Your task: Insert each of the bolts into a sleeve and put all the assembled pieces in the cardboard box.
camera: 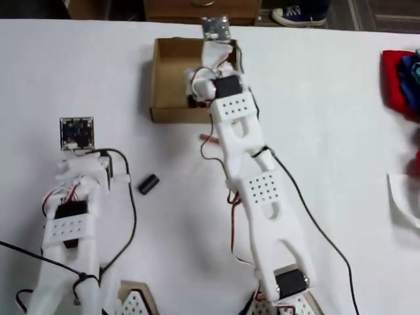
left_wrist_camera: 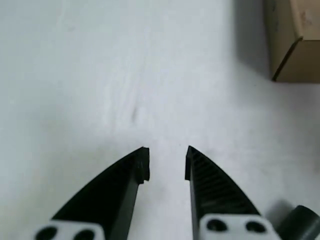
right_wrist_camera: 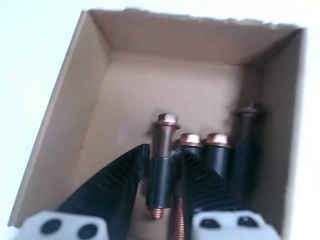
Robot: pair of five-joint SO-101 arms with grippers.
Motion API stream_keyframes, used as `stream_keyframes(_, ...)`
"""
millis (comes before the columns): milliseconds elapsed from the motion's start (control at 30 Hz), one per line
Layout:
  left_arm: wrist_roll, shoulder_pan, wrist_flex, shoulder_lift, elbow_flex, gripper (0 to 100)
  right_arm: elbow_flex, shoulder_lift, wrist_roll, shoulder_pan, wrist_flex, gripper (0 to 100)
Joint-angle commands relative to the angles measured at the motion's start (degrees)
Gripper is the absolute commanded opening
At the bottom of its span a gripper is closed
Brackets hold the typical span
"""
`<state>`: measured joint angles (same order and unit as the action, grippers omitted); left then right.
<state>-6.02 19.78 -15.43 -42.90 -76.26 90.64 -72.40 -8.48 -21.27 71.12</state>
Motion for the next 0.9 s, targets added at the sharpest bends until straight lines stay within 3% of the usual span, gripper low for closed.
stream_keyframes(0,0.2,0.2,1.0,-0.1,0.2,14,5.3,4.4,-0.2,2.0,5.8,6.9)
stream_keyframes(267,0.2,0.2,1.0,-0.3,0.2,14,3.7,15.4,-0.1,1.5,30.6,11.5)
stream_keyframes(367,0.2,0.2,1.0,-0.4,0.6,14,-1.1,18.7,2.0,1.7,30.5,11.1)
stream_keyframes(533,0.3,0.6,0.5,-0.4,1.9,14,-18.4,29.1,12.7,-2.9,30.5,8.0)
stream_keyframes(700,0.4,3.4,0.5,-0.4,2.0,14,-44.9,45.9,13.4,-10.3,29.8,5.0)
stream_keyframes(867,0.3,3.6,-2.3,-0.4,4.3,14,-60.3,50.5,11.3,-11.3,22.8,5.2)
